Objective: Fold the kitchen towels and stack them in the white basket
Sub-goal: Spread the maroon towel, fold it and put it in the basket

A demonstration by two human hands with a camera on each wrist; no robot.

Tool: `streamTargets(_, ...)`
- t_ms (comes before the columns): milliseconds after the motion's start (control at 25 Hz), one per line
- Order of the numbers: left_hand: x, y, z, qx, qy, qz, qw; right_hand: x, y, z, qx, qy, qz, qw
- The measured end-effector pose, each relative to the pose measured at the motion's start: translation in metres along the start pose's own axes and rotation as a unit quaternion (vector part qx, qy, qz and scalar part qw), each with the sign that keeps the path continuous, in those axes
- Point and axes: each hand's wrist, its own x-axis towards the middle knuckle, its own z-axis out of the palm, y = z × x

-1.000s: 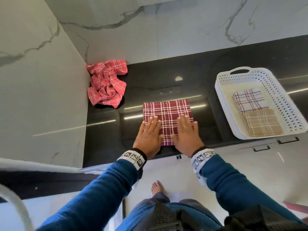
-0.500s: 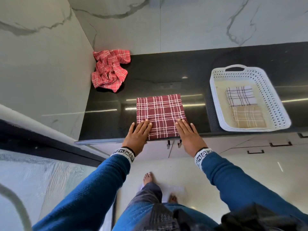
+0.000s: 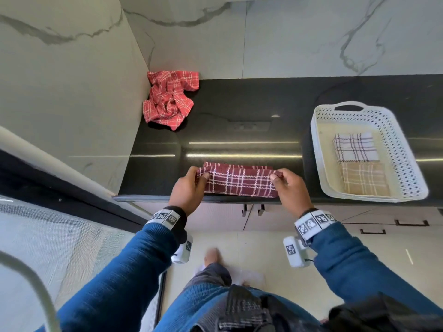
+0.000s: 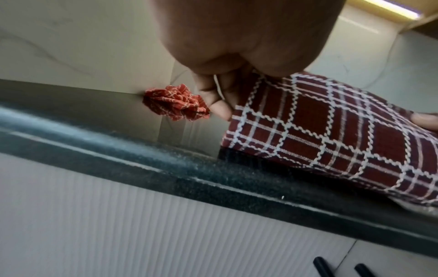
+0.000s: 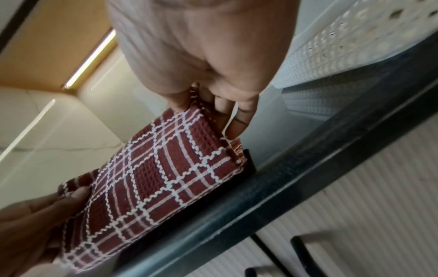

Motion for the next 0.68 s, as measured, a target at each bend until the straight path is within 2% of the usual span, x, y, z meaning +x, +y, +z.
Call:
streamTargets(160,0.03,0.001,0.024,0.11,-0.002,-0.053,0.993,0.041,0.001,0.028,-0.108,0.012,0.101,0.989)
streamTargets(280,0.037,0.0,0.035,0.149,-0.003,-0.058,0.987,0.051,0.009,0.047,-0.185,0.045,0.139,0.972)
streamTargets(560,0.051,-0.007,0.046,0.209,-0.018,-0.092,0.973,0.058,0.016,0.059,-0.243,0.079,0.128,0.958)
streamTargets(640,0.05,-0.007,0.047,0.188,-0.002,-0.104,0.977,0.055,0.016,0.061,-0.216,0.1,0.136,0.962)
streamTargets(680,0.046,-0.007,0.045,0.184,0.02,-0.082,0.979,0.05,0.016,0.062,-0.218,0.12,0.119,0.961)
